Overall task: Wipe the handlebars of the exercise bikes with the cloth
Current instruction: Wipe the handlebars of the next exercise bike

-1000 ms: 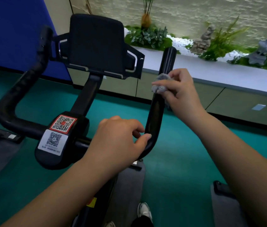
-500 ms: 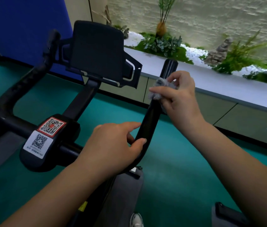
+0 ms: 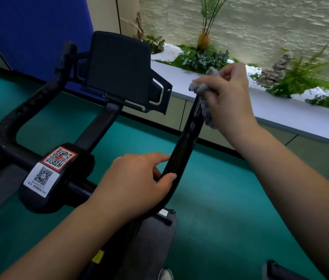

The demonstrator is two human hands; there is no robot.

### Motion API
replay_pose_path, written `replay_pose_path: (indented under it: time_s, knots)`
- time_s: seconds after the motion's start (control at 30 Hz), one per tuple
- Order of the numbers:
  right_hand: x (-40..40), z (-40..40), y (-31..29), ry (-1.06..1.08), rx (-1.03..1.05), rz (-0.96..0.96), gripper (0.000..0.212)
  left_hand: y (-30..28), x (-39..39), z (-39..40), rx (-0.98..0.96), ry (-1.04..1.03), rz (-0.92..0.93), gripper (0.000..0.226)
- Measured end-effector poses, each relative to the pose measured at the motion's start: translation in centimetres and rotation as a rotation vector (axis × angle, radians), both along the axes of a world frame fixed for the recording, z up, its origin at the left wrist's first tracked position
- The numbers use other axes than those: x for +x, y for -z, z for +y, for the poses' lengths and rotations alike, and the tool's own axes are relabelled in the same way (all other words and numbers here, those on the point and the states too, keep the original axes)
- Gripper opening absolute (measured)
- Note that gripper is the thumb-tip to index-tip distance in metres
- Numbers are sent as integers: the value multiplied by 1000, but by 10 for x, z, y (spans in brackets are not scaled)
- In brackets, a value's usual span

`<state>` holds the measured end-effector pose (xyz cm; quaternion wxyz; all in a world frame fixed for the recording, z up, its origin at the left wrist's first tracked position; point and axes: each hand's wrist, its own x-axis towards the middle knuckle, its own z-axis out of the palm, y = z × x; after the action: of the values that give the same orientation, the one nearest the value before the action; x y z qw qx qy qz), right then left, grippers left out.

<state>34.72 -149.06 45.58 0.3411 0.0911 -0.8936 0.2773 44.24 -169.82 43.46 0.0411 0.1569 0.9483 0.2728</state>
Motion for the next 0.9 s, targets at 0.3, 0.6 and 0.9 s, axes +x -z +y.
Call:
replay_pose_path:
  time_s: [0.3,0.6,0.9]
  knots:
    - [37,-16,35,-87,71,-110,21,1,1,-1,0,10,29,46]
    - [1,-8,2,-52,-81,-90,16,2,2,0,19,19,23,45]
    - [12,-9,17,-77,160,-109,18,0,0,-1,0,42,21,45]
